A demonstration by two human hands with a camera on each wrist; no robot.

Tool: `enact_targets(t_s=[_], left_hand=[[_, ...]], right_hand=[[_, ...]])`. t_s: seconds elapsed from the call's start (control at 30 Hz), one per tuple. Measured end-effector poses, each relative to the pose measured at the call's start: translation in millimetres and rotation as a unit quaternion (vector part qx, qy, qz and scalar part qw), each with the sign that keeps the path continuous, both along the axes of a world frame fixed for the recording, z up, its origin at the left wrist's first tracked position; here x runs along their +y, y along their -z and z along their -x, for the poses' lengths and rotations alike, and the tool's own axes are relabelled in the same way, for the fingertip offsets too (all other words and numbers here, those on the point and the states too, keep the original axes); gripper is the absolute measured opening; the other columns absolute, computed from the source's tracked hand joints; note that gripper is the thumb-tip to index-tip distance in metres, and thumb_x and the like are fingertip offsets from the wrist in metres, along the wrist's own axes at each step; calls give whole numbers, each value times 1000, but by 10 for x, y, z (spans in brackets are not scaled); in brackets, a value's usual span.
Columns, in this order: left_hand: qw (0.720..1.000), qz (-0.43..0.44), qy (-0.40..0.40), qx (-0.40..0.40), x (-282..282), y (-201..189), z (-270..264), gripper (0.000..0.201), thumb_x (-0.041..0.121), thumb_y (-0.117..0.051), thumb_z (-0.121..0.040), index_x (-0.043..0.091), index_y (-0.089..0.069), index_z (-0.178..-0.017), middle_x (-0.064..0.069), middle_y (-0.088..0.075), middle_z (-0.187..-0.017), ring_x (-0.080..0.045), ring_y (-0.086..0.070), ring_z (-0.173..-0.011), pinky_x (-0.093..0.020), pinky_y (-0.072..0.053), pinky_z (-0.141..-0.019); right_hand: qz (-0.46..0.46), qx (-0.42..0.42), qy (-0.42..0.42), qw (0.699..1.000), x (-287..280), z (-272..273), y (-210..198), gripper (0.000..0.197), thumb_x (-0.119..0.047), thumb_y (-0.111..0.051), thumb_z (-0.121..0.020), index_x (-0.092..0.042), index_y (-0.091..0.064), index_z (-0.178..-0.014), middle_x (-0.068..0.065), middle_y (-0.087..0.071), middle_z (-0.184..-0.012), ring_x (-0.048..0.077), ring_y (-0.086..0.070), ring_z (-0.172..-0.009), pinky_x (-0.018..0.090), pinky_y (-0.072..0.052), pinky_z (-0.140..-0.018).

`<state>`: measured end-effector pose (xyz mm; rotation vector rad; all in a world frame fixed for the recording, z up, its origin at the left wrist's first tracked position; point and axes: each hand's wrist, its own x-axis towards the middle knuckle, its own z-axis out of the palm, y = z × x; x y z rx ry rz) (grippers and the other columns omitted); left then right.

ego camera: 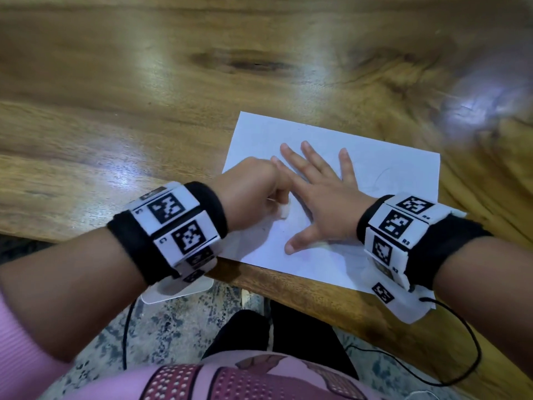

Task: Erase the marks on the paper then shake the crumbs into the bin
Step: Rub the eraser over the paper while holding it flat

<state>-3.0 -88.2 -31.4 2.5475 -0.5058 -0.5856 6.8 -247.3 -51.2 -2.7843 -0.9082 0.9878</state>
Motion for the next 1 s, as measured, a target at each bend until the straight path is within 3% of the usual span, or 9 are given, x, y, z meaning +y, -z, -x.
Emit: enact_targets(t_s=[0.1, 0.2, 0.37, 0.5, 0.63, 0.7, 0.8, 0.93, 1.0], left_hand=[[999, 1, 44, 33, 24, 29, 118, 19, 23, -66, -77, 22, -54, -62, 1, -52, -67, -16, -45, -66, -24, -23, -51], [994, -4, 74, 83, 106, 17, 203, 11, 24, -68, -75, 17, -63, -69, -1, -56, -73, -15, -47, -66, -18, -30, -54], [1000, 2, 0, -13, 126, 28, 104, 6, 18, -65, -76, 14, -65, -71, 5, -47, -70, -17, -47, -69, -25, -26, -57], [994, -19, 68, 85, 226, 3, 226, 6, 19, -65, -76, 14, -67, -75, -4, -62, -85, -21, -57, -78, -26, -41, -68], [998, -6, -47, -50, 278, 10, 73, 5, 13, -65, -76, 11, -68, -80, -5, -57, -83, -20, -50, -76, -24, -29, -63], [999, -19, -20, -28, 286, 7, 97, 4, 17, -65, -76, 13, -66, -75, -3, -58, -79, -19, -50, -72, -26, -31, -58], [996, -56, 46, 60, 308, -18, 167, 8, 24, -68, -75, 16, -66, -74, -5, -67, -81, -23, -58, -75, -27, -43, -64], [997, -31, -45, -58, 305, -28, -24, 6, 16, -65, -76, 11, -66, -79, -9, -62, -83, -25, -55, -78, -26, -32, -61], [997, -16, -50, -62, 333, -13, 4, 7, 16, -65, -76, 10, -64, -73, -8, -58, -76, -26, -55, -75, -26, -31, -57]], right_hand=[[-1, -2, -2, 1000, -4, -4, 10, 135, -77, -64, -57, -30, 27, -144, -13, 38, -149, 10, 39, -133, 59, 25, -102], [3, -7, -4, 1000, -6, -8, 25, 135, -79, -62, -57, -29, 29, -143, -12, 40, -148, 7, 44, -127, 59, 25, -100], [-3, -6, 2, 1000, 4, 7, 8, 134, -78, -63, -57, -30, 27, -144, -13, 38, -149, 11, 38, -134, 60, 24, -103], [4, -6, 1, 1000, 10, 7, -5, 134, -79, -63, -57, -30, 28, -144, -12, 38, -148, 11, 40, -133, 60, 23, -103], [10, -9, 0, 1000, 14, 12, -12, 134, -78, -63, -58, -30, 29, -143, -12, 39, -148, 12, 39, -134, 60, 23, -103], [14, -9, -2, 1000, 15, 11, -13, 134, -78, -63, -58, -30, 28, -143, -12, 39, -148, 13, 38, -135, 60, 23, -104], [16, -1, -6, 1000, 14, 8, -21, 129, -77, -63, -60, -37, 27, -143, -11, 40, -147, 14, 40, -134, 62, 22, -104], [16, -2, -11, 1000, 8, 10, -9, 119, -76, -63, -62, -51, 25, -138, -11, 43, -146, 16, 42, -133, 65, 20, -103], [16, -2, -13, 1000, 7, 7, 0, 116, -76, -63, -62, -54, 22, -138, -11, 42, -146, 16, 42, -133, 65, 21, -103]])
